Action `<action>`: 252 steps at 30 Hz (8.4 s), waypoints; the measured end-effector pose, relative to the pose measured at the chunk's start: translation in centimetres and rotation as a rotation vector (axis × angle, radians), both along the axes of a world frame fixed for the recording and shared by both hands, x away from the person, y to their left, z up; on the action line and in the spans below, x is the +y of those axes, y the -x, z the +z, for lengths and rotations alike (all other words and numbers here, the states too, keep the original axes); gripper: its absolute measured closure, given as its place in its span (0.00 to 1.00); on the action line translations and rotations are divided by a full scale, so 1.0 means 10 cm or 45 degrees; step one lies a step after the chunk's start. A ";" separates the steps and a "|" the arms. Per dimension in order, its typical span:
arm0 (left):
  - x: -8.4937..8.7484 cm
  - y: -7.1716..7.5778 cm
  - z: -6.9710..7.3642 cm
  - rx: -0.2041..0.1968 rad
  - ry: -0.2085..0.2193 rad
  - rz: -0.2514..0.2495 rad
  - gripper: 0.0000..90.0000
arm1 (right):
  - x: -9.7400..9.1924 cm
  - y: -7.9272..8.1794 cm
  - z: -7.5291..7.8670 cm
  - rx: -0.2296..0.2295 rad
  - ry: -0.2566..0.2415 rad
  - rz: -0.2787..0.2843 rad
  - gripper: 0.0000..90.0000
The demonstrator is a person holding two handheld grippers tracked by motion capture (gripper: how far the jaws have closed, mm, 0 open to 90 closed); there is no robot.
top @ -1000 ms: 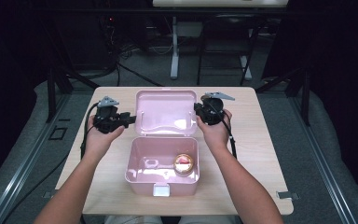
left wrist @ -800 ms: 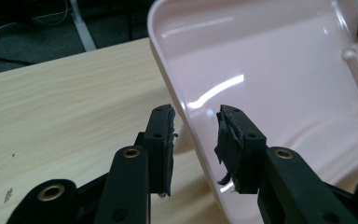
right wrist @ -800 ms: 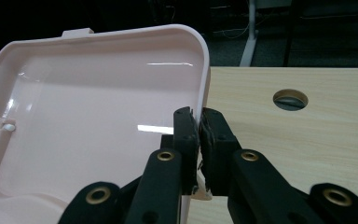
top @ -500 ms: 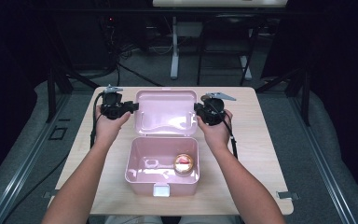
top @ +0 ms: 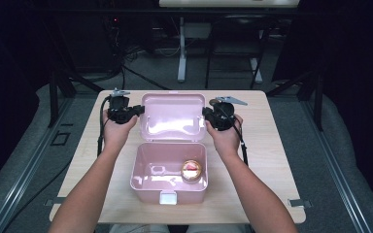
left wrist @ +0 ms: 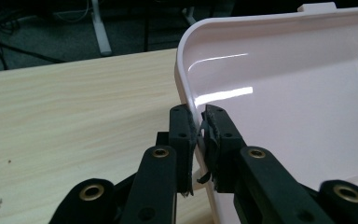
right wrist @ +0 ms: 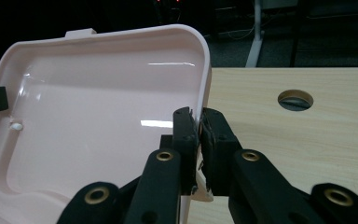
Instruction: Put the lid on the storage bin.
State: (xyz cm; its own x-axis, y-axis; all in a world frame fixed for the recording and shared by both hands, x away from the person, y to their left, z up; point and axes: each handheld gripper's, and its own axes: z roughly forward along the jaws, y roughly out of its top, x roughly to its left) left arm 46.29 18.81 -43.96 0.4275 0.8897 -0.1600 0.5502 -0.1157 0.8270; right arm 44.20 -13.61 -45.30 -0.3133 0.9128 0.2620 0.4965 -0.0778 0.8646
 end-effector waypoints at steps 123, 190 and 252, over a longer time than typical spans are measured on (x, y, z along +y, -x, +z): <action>0.25 1.17 0.50 -0.310 0.046 -0.173 0.87 | 0.02 0.98 0.44 -0.309 0.105 0.119 0.95; 0.28 1.54 0.39 -0.372 0.085 -0.233 0.80 | -0.04 1.41 0.47 -0.420 0.049 0.253 0.76; 0.36 1.80 0.33 -0.339 0.048 -0.320 0.82 | -0.10 1.68 0.37 -0.374 0.106 0.334 0.74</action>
State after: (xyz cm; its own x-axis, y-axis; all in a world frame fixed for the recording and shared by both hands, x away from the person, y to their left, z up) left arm 28.25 22.41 -40.66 0.6633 0.7471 -0.0443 0.2733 -0.1867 0.9436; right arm 27.35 -14.65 -41.62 -0.5891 0.8062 0.0549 0.2206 0.0951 0.9707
